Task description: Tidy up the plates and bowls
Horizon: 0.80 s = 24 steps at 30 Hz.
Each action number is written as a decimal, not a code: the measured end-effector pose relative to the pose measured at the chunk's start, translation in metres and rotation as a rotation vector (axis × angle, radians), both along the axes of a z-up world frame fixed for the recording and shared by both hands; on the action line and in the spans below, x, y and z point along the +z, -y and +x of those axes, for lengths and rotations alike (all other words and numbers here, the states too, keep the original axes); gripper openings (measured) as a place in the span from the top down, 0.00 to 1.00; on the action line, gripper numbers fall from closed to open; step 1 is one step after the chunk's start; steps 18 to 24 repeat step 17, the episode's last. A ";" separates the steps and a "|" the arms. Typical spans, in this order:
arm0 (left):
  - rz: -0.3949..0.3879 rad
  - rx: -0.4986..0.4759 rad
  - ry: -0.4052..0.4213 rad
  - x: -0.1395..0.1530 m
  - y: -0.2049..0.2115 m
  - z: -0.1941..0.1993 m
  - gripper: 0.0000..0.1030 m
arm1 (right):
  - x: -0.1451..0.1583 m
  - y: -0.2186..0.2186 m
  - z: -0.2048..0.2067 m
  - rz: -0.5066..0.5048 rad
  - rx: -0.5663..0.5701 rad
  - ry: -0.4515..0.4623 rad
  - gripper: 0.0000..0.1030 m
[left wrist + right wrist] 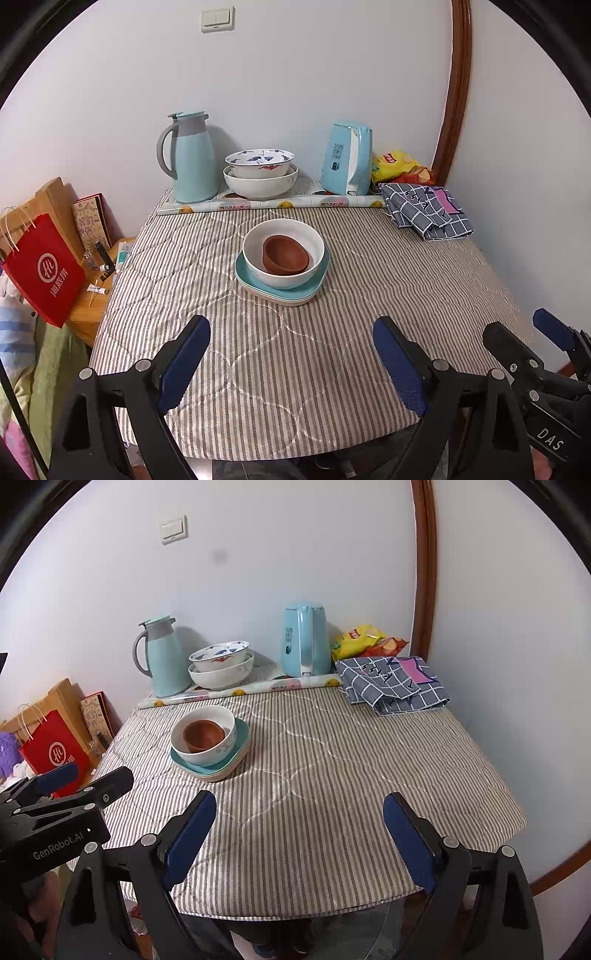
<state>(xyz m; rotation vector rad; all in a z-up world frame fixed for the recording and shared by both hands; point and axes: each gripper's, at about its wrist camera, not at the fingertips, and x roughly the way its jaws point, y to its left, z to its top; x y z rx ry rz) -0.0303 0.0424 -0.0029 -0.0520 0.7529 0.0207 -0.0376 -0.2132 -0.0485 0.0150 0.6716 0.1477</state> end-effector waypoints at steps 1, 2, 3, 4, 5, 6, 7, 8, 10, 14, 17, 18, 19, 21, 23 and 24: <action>-0.001 0.001 -0.001 0.000 0.000 0.000 0.13 | 0.000 0.000 0.000 -0.001 0.000 0.000 0.12; -0.004 0.002 -0.001 0.000 0.000 -0.001 0.13 | 0.000 0.000 0.000 -0.001 -0.001 0.000 0.12; -0.006 0.002 -0.002 0.000 0.001 -0.001 0.13 | 0.000 0.000 0.000 -0.001 0.000 0.000 0.12; -0.005 0.002 -0.002 0.000 0.001 -0.001 0.13 | 0.000 0.000 0.000 0.000 -0.001 0.000 0.12; -0.003 0.002 -0.003 0.000 0.001 -0.001 0.13 | 0.000 0.000 0.000 0.000 -0.002 0.000 0.12; -0.003 0.003 -0.003 0.000 0.001 -0.002 0.13 | 0.000 0.000 0.000 0.000 -0.002 0.000 0.12; -0.003 0.003 -0.002 0.000 0.001 -0.002 0.13 | 0.000 0.000 -0.001 0.001 -0.002 -0.001 0.12; -0.005 0.003 -0.001 0.000 0.000 -0.002 0.13 | 0.001 0.000 -0.001 0.001 -0.002 -0.001 0.12; -0.007 0.003 -0.001 -0.001 0.000 -0.001 0.13 | 0.001 0.000 0.000 0.001 -0.002 -0.001 0.12; -0.007 0.007 -0.004 -0.004 -0.001 0.002 0.13 | 0.000 0.001 -0.001 0.002 0.000 -0.003 0.12; -0.008 0.013 -0.002 -0.004 -0.003 0.005 0.13 | -0.001 0.000 0.000 0.002 0.004 -0.004 0.12; -0.008 0.013 -0.002 -0.004 -0.003 0.005 0.13 | -0.001 0.000 0.000 0.002 0.004 -0.004 0.12; -0.008 0.013 -0.002 -0.004 -0.003 0.005 0.13 | -0.001 0.000 0.000 0.002 0.004 -0.004 0.12; -0.008 0.013 -0.002 -0.004 -0.003 0.005 0.13 | -0.001 0.000 0.000 0.002 0.004 -0.004 0.12; -0.008 0.013 -0.002 -0.004 -0.003 0.005 0.13 | -0.001 0.000 0.000 0.002 0.004 -0.004 0.12; -0.008 0.013 -0.002 -0.004 -0.003 0.005 0.13 | -0.001 0.000 0.000 0.002 0.004 -0.004 0.12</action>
